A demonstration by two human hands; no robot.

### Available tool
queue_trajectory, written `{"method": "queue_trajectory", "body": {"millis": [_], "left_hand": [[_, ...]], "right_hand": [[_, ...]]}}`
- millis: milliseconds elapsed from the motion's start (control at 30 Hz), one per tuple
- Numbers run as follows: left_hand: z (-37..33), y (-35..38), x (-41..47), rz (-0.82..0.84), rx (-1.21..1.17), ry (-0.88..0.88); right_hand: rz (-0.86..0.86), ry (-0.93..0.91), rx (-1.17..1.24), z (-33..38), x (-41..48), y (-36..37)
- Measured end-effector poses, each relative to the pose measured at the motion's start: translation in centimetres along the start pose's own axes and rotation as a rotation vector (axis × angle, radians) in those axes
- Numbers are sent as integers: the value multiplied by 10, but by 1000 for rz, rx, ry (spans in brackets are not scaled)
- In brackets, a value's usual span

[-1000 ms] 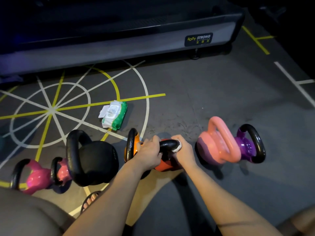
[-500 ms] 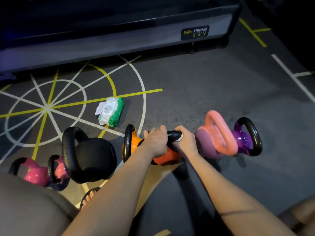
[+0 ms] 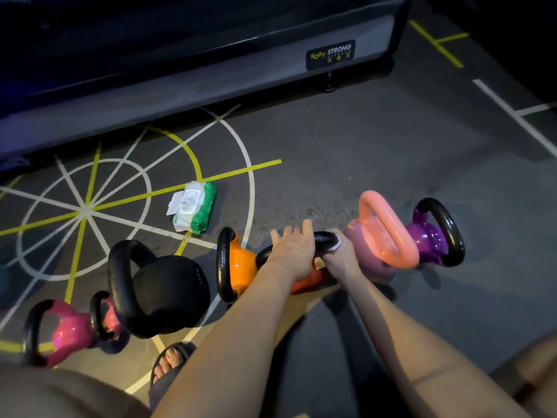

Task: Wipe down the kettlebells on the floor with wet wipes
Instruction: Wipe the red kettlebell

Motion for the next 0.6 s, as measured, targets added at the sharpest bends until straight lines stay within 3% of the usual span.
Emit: {"method": "queue_trajectory", "body": {"millis": [233,333,467,600], "left_hand": [[18,3,-8,-48,-87,38],[49,17,-26,-142,-50,-49],[65,31,-37,-182,-274,-112],[57,27,-31,-70,-252,-61]], "right_hand": [[23,-61,-134,22,-6,0],[28,-160,-323,42,-10,1],[71,-295,-478,58,-14,4],[102,-170,-373,37,-11,-7]]}}
Point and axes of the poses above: each hand's wrist, its own x-axis towards the middle knuckle, its own y-axis out of the palm, z = x × y, the point moved 7 cm from there along x, towards the middle knuckle, and after that the axes turned 2 degrees about z, right-handed, at the moved point
